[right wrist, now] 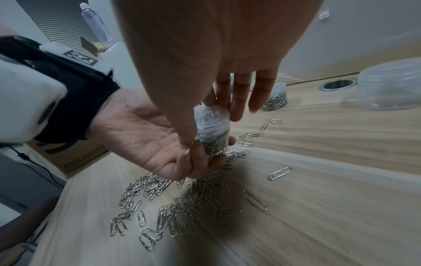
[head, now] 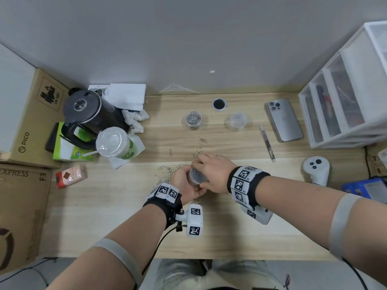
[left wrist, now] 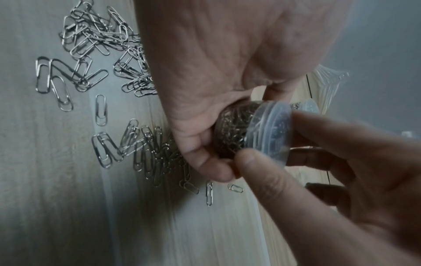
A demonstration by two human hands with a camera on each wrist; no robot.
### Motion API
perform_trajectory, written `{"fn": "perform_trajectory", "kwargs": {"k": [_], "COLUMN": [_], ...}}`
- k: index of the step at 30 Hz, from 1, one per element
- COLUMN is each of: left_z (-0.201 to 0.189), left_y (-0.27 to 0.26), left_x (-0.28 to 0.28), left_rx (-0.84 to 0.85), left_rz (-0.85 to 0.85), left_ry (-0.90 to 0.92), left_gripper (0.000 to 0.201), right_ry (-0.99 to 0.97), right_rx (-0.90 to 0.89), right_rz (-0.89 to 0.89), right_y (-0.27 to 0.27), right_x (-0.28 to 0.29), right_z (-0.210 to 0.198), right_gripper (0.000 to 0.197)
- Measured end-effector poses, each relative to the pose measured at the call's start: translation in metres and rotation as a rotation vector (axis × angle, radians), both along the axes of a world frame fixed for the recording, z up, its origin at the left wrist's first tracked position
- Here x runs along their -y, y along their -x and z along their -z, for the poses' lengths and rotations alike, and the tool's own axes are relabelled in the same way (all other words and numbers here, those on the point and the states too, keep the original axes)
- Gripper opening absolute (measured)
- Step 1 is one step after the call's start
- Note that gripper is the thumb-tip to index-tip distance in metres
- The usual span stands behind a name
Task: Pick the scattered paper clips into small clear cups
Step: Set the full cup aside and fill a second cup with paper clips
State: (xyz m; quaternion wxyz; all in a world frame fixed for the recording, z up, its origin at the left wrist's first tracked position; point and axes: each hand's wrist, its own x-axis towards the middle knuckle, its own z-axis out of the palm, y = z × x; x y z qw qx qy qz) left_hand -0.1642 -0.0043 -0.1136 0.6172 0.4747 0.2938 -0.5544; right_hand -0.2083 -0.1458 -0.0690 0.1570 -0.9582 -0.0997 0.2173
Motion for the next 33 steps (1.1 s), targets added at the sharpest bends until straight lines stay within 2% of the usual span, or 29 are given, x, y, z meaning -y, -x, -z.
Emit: {"fn": "perform_trajectory", "kwargs": {"k": [6,10,14,18,20,23,27,31,33], "left_z": [0.002,0.0,-0.004,-0.004,-0.005,-0.005,-0.008,-0.011,-0.011], "left_y": [-0.003,-0.005,-0.006,-0.01,-0.01,-0.011,-0.016,-0.03,-0.038], "left_x": [-0.004,-0.008,-0.008,-0.009,-0.009,-0.005,-0.002,-0.003,-0.004], "left_rx": [0.061,0.088,0.092,0.098,0.102,0.114,0.109,0.103,0.101], "left_rz": [0.104,0.161,0.168,0.182,0.163,0.127,0.151,0.164,0.167], "left_ry": [-0.112,-0.121,-0.116,-0.122,-0.105,-0.096,-0.045,-0.014,-0.026], "left_gripper": [0.04,0.037,0.024,0.027,0.028,0.027,0.026,0.027,0.029], "right_ry": [-0.054,-0.064,0.022,0.024,0.048,0.17,0.265,0.093,0.03], "right_rx": [-0.065,-0.084,-0.103,-0.087,-0.101,-0.132,-0.099,-0.007,-0.018], "right_rz": [-0.023,-0.017,0.072,0.133,0.218,0.348,0.358,0.286,0.22], "right_y": [-0.004,-0.007,-0.009,-0.01,-0.011,-0.014,-0.016,-0.019,-0.023], "right_x": [-0.001,-0.001,-0.003,-0.007,-0.009,-0.014,-0.013,-0.006,-0.004], "right_z": [0.001,0.004,0.006,0.008,0.008,0.006,0.004,0.007,0.007], "right_gripper": [0.055,0.056,0.057,0.055,0.058,0.065,0.07,0.065,0.062]}}
